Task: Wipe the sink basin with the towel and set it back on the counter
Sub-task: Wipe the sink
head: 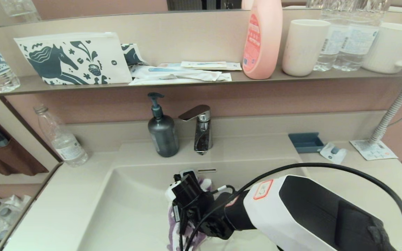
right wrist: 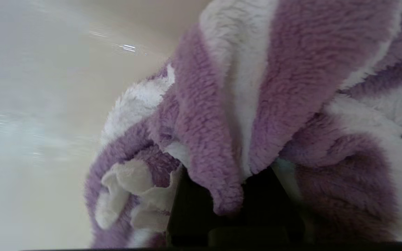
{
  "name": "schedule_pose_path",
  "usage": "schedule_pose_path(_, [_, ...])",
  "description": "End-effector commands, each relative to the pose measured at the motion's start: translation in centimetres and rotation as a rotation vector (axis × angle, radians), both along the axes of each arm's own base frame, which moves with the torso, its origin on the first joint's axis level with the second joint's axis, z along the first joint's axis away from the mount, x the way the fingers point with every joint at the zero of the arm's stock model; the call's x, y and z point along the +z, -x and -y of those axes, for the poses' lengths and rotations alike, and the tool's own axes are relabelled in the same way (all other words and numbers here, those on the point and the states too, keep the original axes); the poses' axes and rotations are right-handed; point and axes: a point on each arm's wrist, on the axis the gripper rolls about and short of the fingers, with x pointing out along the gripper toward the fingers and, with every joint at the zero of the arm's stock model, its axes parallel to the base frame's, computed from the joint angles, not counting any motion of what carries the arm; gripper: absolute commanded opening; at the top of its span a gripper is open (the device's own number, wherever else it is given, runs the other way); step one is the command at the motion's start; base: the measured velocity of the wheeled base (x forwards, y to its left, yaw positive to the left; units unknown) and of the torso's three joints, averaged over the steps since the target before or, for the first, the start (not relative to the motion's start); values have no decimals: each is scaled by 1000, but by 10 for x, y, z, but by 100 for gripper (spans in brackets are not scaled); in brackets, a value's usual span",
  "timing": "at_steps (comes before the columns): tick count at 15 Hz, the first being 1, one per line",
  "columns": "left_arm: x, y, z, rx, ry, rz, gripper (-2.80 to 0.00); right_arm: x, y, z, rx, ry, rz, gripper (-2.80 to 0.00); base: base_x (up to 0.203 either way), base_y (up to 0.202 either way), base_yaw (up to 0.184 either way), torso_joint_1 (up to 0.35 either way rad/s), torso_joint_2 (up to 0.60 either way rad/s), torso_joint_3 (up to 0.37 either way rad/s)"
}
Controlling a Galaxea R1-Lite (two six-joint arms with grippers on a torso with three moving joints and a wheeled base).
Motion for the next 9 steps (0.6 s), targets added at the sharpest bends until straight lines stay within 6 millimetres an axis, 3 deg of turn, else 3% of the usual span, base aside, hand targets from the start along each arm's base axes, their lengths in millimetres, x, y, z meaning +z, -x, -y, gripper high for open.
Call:
schedule_pose_path(1, [0,0,0,0,0,-1,-280,14,1,19,-34,20,-6,-280,0,0,0,0,0,0])
schedule_pose_path(9, [0,0,0,0,0,-1,-280,23,36,101,-130,165,-54,-280,0,0,0,0,0,0])
